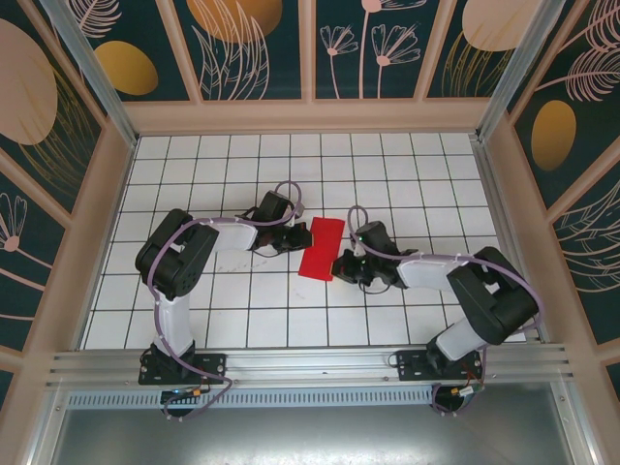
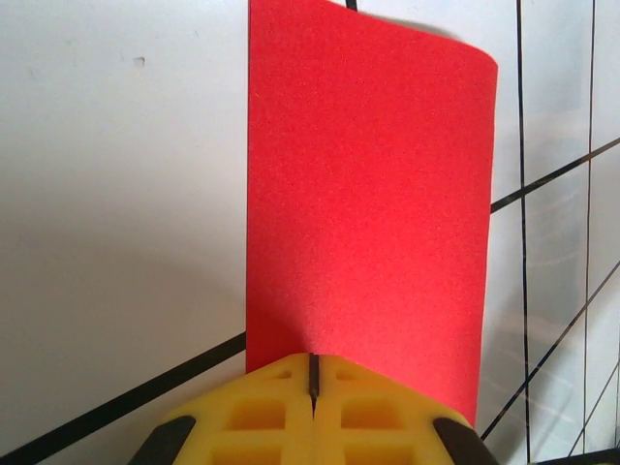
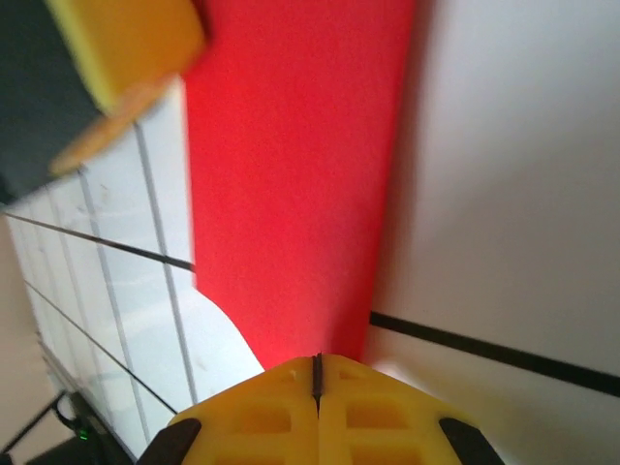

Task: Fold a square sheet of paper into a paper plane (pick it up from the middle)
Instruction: First fold in half a square sheet of paper at the center of the table.

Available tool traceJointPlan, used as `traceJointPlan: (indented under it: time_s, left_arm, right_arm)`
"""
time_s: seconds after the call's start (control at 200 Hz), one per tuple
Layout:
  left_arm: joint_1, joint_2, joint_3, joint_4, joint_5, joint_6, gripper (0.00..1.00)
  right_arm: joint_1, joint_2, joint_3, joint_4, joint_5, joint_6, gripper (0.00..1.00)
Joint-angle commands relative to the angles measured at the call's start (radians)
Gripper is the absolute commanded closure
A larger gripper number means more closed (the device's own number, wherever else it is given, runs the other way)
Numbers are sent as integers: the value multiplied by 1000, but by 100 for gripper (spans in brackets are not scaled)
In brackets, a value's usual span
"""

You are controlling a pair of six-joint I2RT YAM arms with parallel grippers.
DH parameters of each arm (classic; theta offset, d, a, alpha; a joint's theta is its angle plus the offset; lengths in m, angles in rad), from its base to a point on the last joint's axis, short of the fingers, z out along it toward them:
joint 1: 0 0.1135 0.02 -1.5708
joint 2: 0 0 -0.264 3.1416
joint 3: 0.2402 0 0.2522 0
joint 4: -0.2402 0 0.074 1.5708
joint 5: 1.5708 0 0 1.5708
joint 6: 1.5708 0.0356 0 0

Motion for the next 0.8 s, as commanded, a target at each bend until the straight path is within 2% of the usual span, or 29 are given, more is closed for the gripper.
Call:
traceJointPlan:
  time_s: [0.0, 0.14, 0.405, 0.535, 0.66, 0.796]
  left_arm:
    - [-5, 24, -42, -125, -46, 7, 100]
    - [-5, 28, -43, -118, -38, -2, 100]
    - [-5, 32, -35, -129, -40, -1, 100]
    - [-5, 31, -31, -141, -44, 7, 100]
    - [-5, 27, -33, -137, -40, 2, 100]
    - [-5, 8, -37, -128, -21, -5, 100]
  right_arm:
    - [-102, -26, 60, 42, -44, -15, 99]
    - [-198, 106, 193, 52, -75, -31, 99]
    - [-263, 357, 379, 45, -99, -78, 99]
    - [-278, 413, 405, 15, -104, -108, 98]
    - [-278, 460, 418, -64, -57, -164, 98]
    - [-275, 471, 435, -63, -114, -216, 97]
